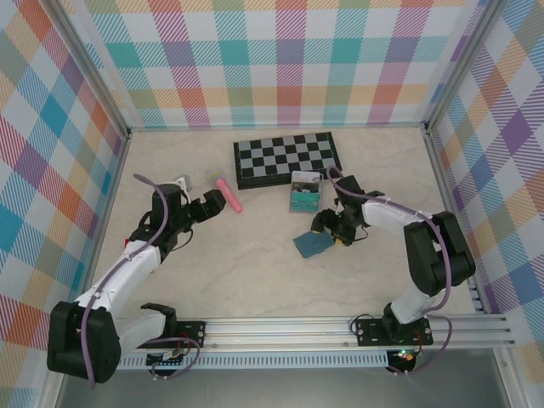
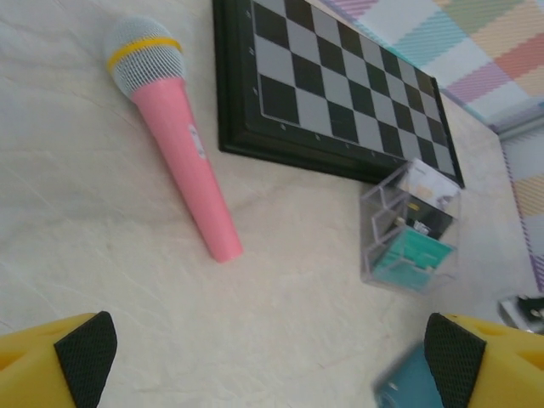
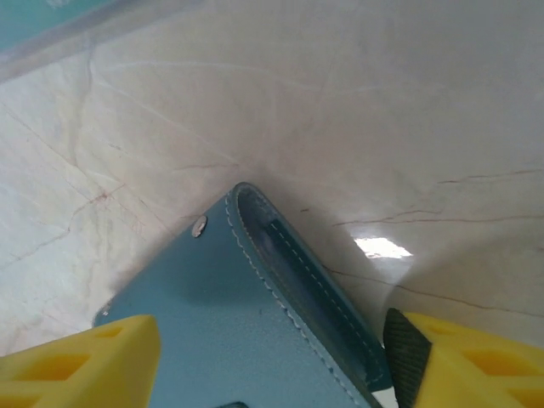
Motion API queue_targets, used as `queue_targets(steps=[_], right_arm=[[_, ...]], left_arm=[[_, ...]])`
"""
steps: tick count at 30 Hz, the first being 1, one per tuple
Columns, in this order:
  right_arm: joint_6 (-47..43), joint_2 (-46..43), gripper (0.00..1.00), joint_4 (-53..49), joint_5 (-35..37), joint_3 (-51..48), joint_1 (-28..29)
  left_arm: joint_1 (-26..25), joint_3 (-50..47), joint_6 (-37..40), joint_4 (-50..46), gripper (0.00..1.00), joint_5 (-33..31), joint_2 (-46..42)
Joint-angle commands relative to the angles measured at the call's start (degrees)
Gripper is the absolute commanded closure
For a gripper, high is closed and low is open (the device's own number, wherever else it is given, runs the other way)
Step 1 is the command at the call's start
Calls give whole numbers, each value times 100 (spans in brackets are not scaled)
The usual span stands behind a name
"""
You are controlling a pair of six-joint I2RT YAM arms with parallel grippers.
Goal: Take the credit cards out of the card holder
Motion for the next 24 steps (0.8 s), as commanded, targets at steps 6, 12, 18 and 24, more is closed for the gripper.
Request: queue_targets(steps=[6, 12, 18, 24], right_arm=[[169, 58, 38, 1070, -1388, -394, 149], [306, 75, 44, 1551, -1654, -519, 151], [311, 178, 45, 1557, -1556, -558, 149], [220, 176, 46, 1300, -1321, -558, 149]], left_arm=[[-1093, 88, -665, -129, 17, 189, 646], [-1856, 106, -1206, 790, 38, 318, 1605], [-2369, 468, -1511, 962, 48, 141, 2573], [-2500, 649, -1764, 994, 59, 40, 3110]])
